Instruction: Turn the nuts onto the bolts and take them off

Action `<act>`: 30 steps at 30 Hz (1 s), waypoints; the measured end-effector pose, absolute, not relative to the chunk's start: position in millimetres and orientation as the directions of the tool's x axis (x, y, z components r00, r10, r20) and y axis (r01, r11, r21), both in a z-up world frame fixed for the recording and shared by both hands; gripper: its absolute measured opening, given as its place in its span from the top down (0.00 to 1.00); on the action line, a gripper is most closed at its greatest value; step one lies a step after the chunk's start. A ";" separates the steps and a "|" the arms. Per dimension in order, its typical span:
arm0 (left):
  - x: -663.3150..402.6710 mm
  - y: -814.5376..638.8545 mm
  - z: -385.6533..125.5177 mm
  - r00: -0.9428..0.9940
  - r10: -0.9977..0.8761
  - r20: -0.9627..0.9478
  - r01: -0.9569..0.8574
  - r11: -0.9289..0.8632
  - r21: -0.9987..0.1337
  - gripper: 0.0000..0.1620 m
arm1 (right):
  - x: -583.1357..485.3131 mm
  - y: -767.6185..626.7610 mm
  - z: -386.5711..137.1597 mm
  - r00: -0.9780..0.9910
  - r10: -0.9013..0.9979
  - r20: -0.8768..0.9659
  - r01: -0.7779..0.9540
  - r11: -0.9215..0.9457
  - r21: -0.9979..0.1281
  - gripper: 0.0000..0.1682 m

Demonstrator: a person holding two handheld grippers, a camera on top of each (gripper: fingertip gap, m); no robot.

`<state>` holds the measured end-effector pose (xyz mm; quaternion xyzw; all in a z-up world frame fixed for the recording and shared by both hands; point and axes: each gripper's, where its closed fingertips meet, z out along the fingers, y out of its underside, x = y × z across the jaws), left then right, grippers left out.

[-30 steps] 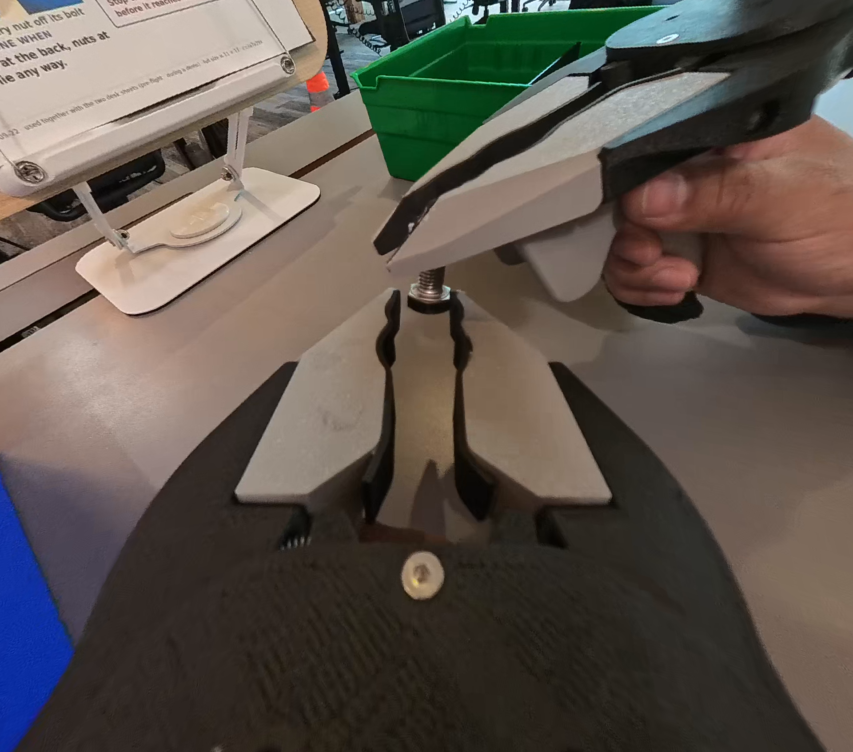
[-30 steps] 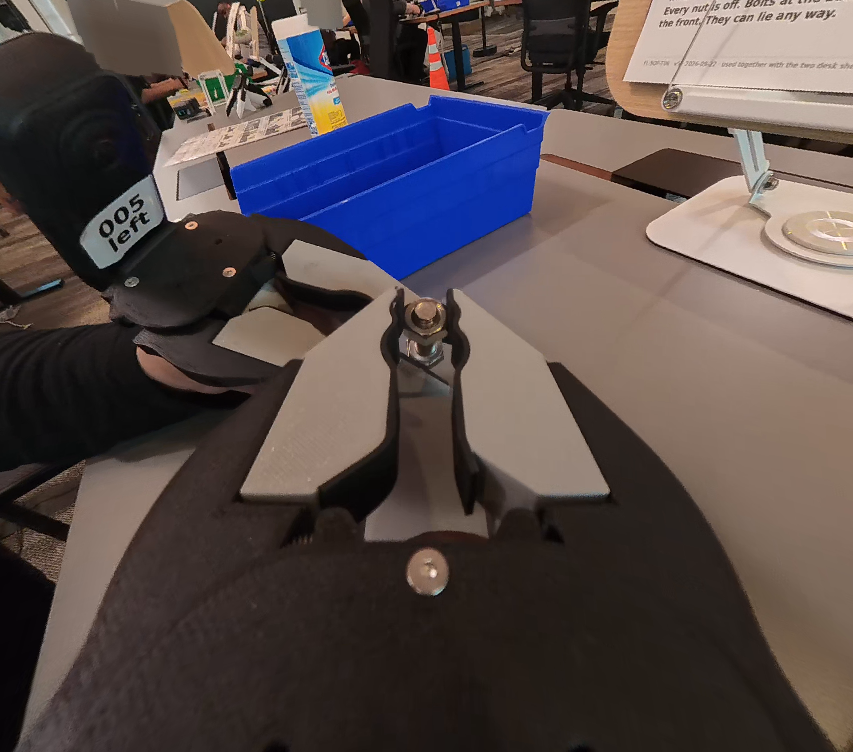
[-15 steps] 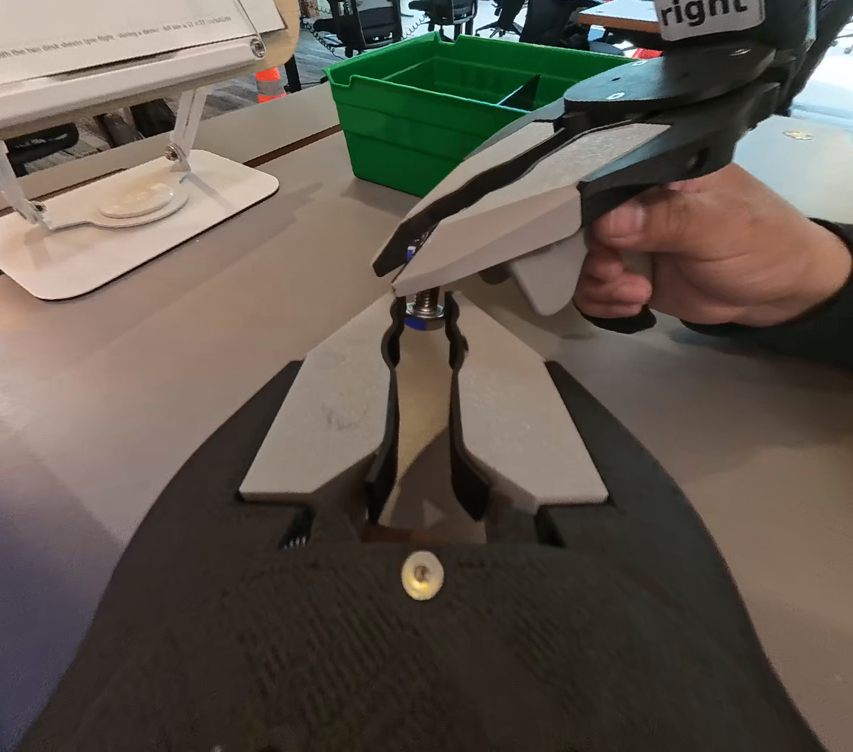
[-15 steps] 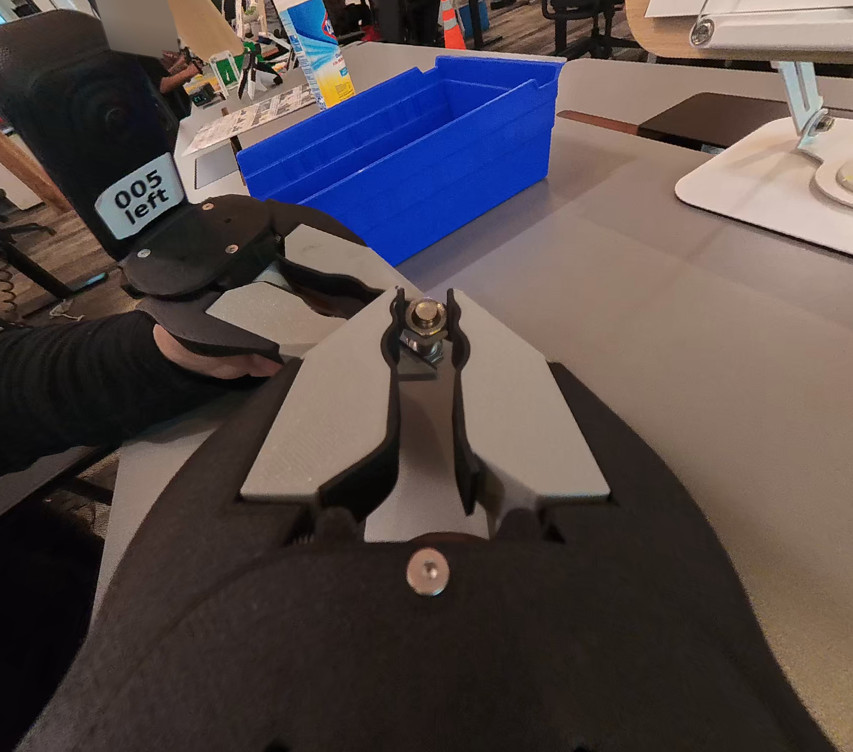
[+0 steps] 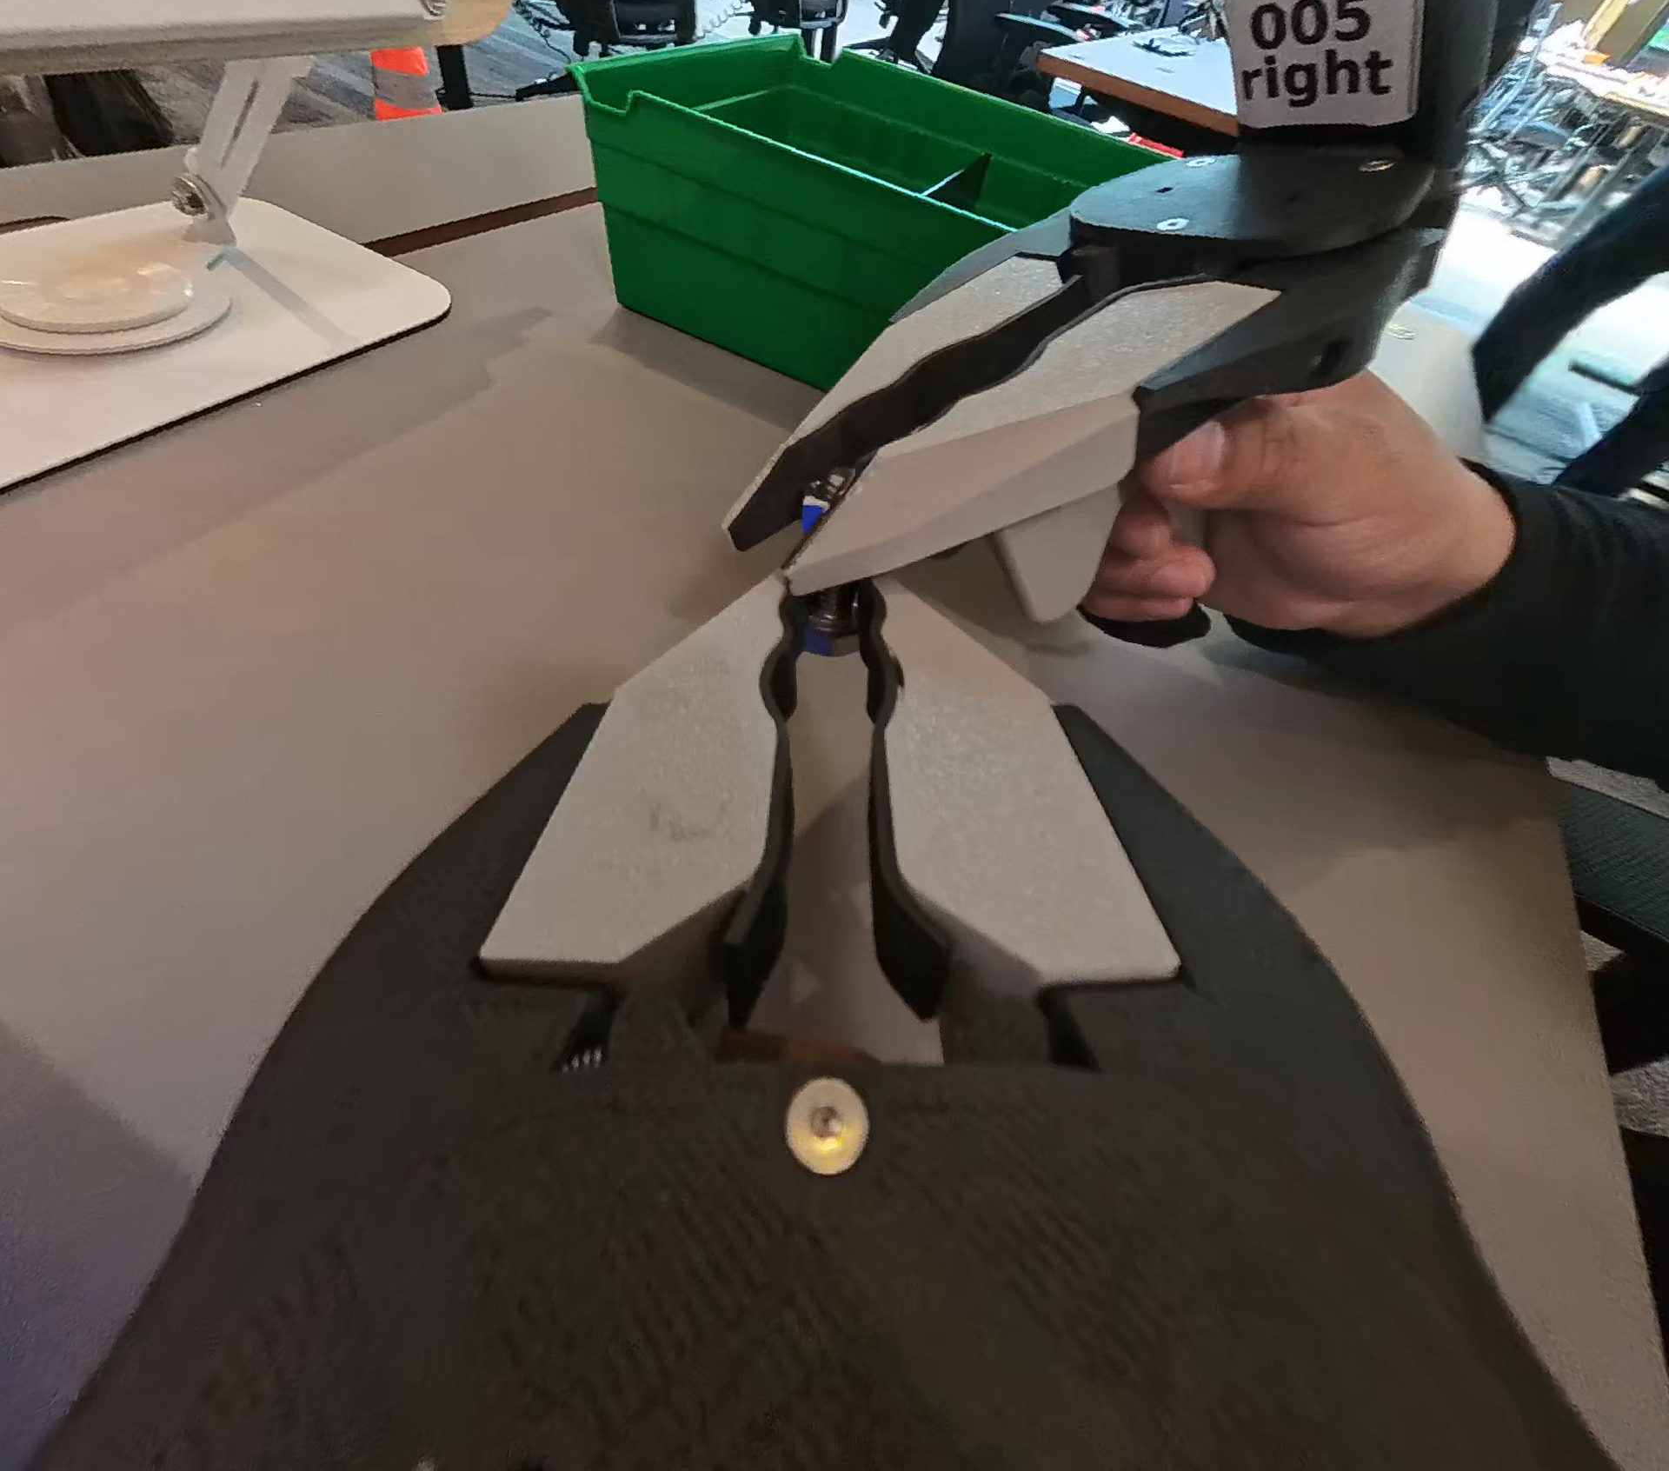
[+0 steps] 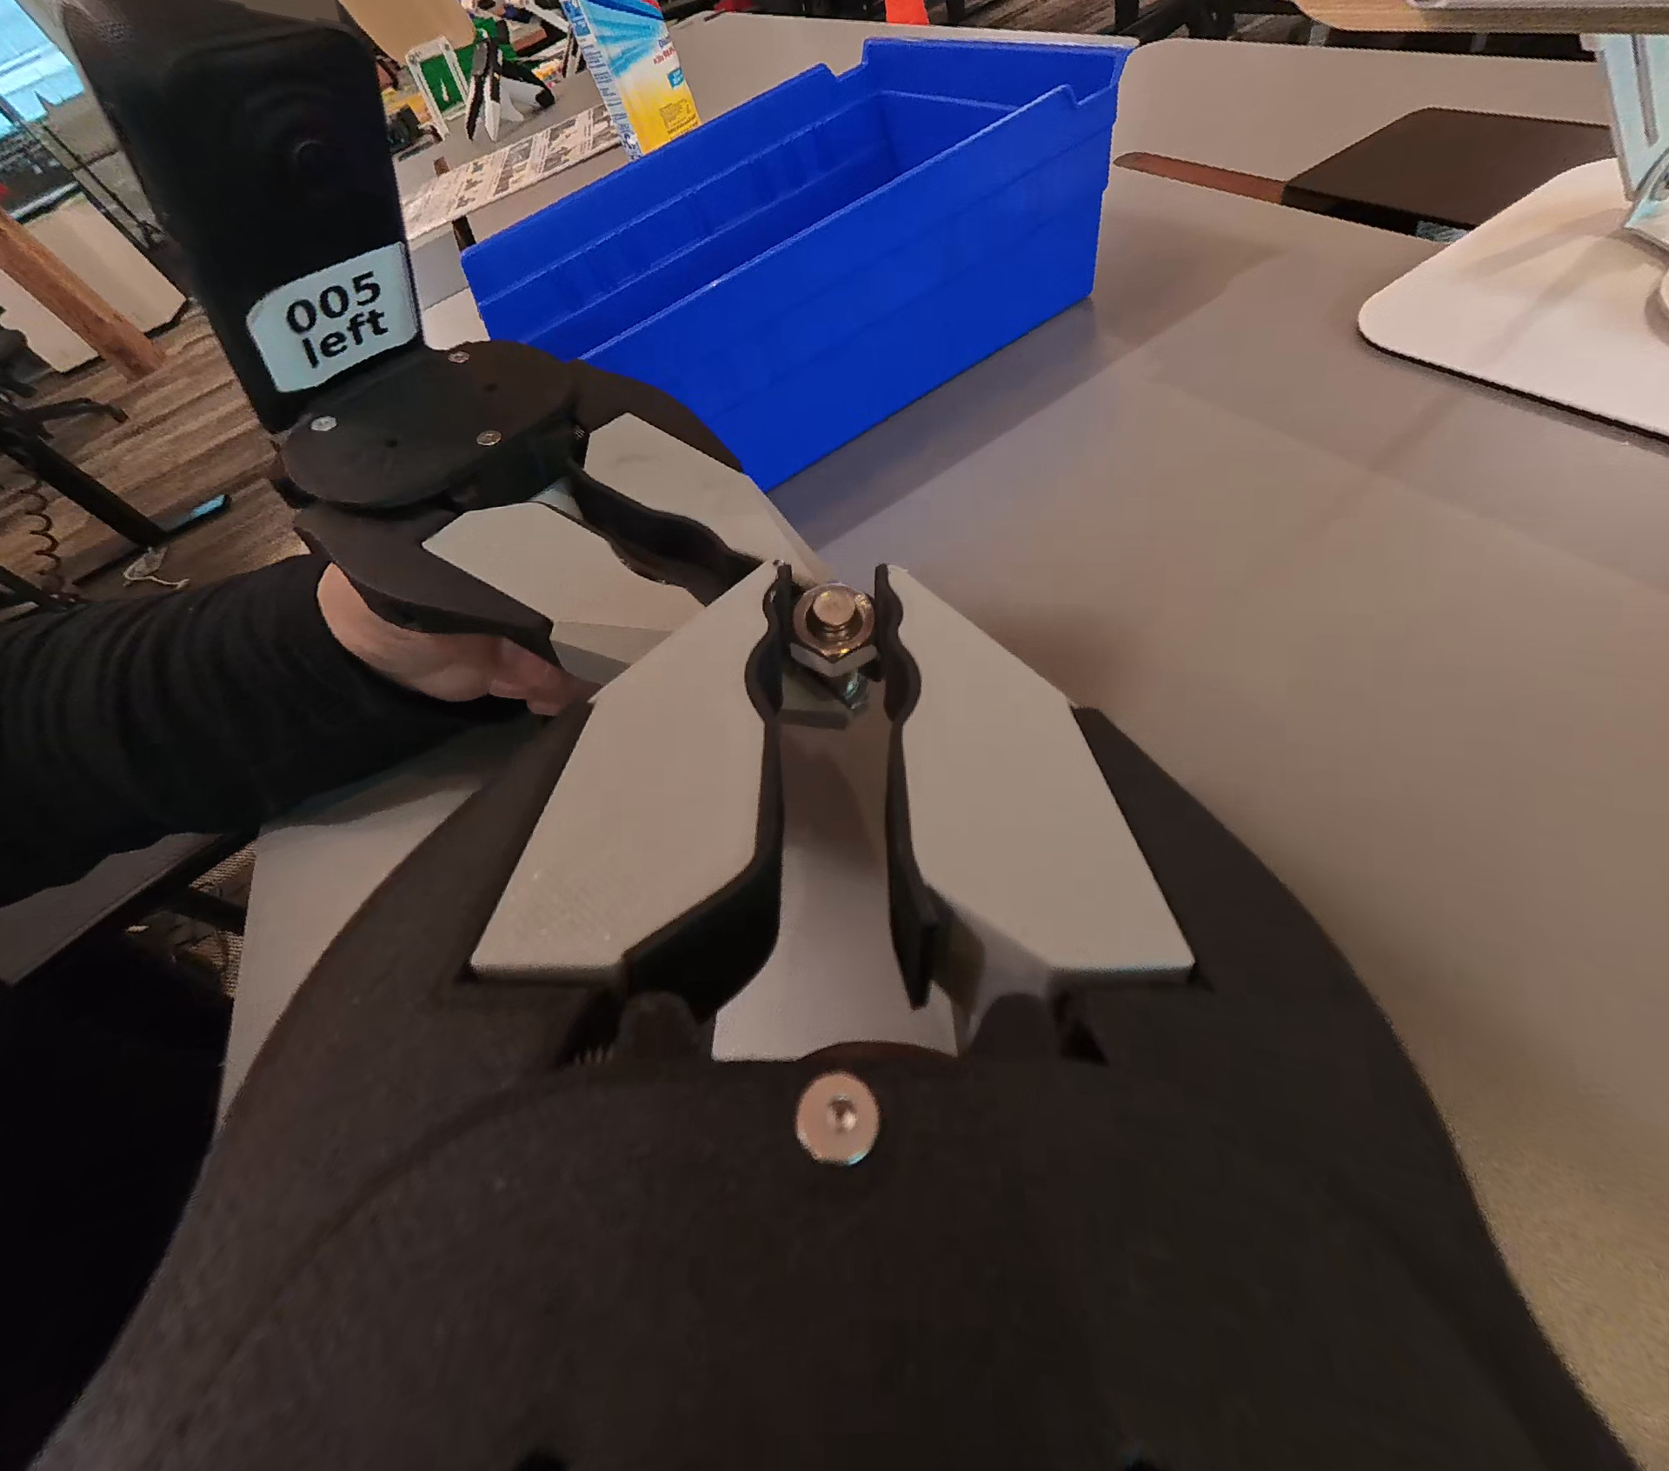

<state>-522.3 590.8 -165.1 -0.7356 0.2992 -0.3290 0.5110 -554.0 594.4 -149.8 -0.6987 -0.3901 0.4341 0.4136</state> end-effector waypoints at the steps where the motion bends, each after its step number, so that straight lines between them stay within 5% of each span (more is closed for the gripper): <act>1: -521.7 589.9 -164.9 0.596 -0.782 0.184 -0.104 -0.302 -0.948 0.96 | -554.2 593.7 -149.4 0.312 0.903 -0.294 0.182 -0.361 -0.915 0.91; 30: -529.7 601.4 -160.8 0.704 -0.711 0.004 -0.164 -0.167 -0.972 0.96 | -554.1 592.1 -131.2 0.319 0.924 -0.208 0.094 -0.249 -0.964 0.82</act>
